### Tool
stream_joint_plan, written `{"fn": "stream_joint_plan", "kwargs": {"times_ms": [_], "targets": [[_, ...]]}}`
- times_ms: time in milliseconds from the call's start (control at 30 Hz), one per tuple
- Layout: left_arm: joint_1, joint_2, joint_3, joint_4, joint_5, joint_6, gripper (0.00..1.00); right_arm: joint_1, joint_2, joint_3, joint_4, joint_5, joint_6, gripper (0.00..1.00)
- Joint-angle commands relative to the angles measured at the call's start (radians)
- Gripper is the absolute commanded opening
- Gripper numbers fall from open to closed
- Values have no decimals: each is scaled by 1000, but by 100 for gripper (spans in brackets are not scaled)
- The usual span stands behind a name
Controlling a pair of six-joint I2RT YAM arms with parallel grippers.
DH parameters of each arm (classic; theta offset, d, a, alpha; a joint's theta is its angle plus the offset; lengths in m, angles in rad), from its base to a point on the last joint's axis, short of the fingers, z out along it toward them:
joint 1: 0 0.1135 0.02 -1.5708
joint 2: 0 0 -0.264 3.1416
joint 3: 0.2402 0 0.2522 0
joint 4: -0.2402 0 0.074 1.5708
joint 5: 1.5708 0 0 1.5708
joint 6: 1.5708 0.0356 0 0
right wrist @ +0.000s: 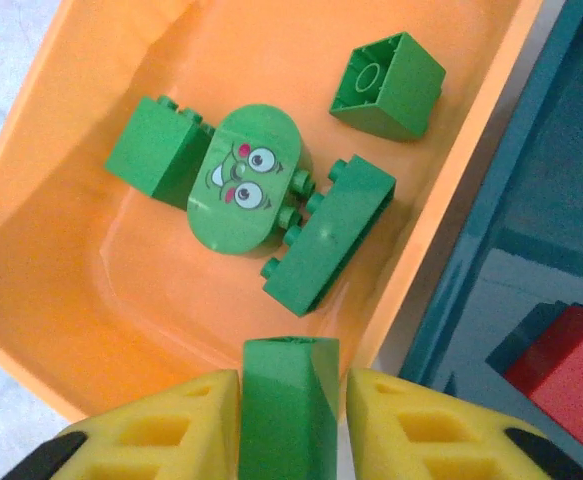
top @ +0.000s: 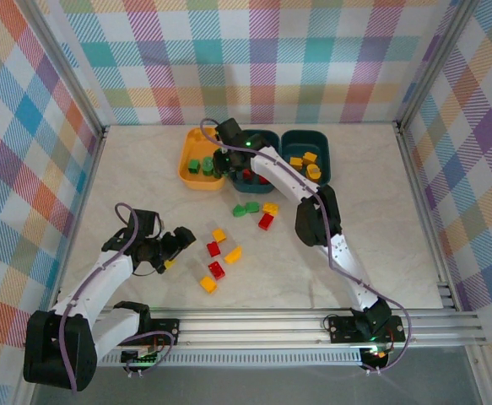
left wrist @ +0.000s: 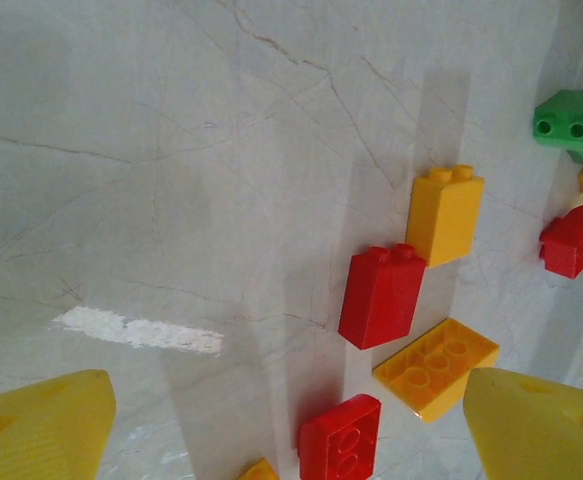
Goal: Sort the legos into containers by color
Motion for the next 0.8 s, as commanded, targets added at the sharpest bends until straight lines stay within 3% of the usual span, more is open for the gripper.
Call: {"fn": "stream_joint_plan", "kwargs": {"times_ms": [0, 67, 167, 333, 433, 567, 633, 767], "targets": [[-9, 14, 28, -24, 28, 26, 90, 0, 34, 78, -36, -19, 4, 41], [-10, 19, 37, -25, 30, 28, 91, 1, 31, 97, -54, -22, 3, 46], [-11, 21, 39, -18, 26, 28, 91, 2, -19, 70, -61, -2, -3, 46], [-64, 48, 67, -12, 6, 49, 91, 5, -228, -158, 32, 39, -22, 46], [-178, 72, 132, -27, -25, 114, 89, 5, -394, -378, 117, 77, -22, 49], [-379, 94, 235, -91, -150, 212, 87, -21, -626, -760, 240, 124, 11, 52], [-443, 107, 236, -65, -164, 215, 85, -63, -734, -949, 293, 88, 66, 52], [-595, 211, 314, -113, -329, 272, 83, -172, -918, -1310, 422, 11, 195, 50]]}}
